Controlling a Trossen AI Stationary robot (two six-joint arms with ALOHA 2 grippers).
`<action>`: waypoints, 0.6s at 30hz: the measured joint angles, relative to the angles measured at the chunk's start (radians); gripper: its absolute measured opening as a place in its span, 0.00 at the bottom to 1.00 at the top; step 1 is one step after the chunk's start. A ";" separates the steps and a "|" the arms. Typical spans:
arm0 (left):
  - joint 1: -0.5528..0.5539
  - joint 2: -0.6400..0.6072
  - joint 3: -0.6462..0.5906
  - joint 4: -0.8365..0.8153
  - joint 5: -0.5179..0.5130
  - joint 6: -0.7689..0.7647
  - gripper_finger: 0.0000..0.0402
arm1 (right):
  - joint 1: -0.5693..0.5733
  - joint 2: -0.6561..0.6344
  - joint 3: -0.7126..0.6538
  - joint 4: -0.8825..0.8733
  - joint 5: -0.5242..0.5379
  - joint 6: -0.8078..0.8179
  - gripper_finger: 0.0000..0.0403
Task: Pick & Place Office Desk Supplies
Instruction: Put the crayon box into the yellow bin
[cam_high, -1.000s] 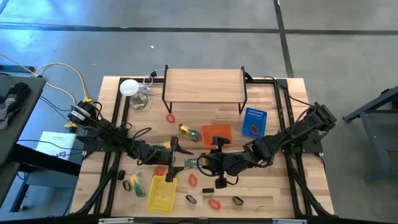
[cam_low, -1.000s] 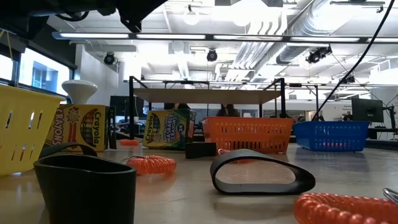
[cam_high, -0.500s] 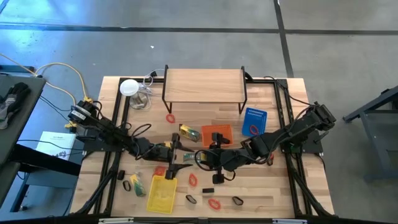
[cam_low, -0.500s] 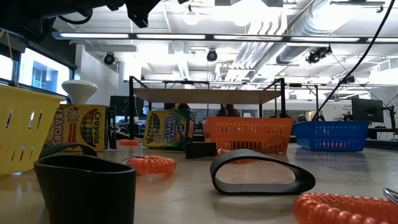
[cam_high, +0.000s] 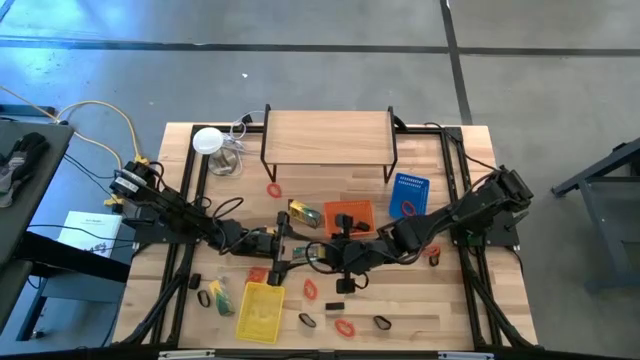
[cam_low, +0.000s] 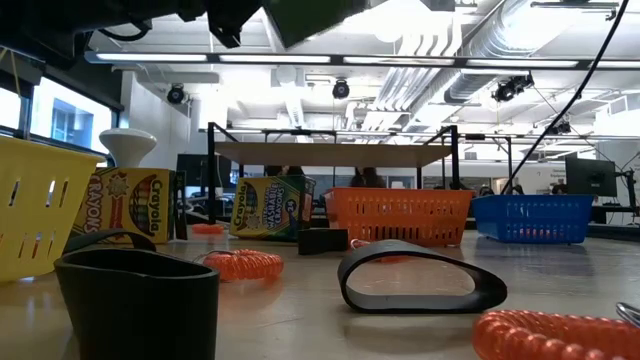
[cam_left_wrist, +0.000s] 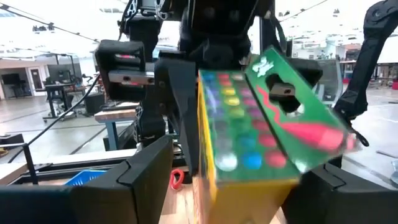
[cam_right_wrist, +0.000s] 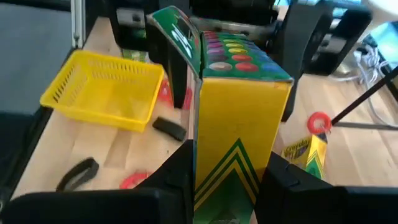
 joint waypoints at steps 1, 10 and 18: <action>0.000 0.001 0.000 0.000 0.000 0.000 0.59 | 0.000 -0.001 0.002 0.012 0.001 -0.001 0.23; 0.000 0.001 0.000 -0.003 0.001 0.023 0.46 | 0.007 -0.003 0.003 0.018 0.000 -0.004 0.23; -0.002 0.002 0.000 -0.005 0.004 0.026 0.26 | 0.006 -0.003 0.003 0.007 -0.033 0.035 0.30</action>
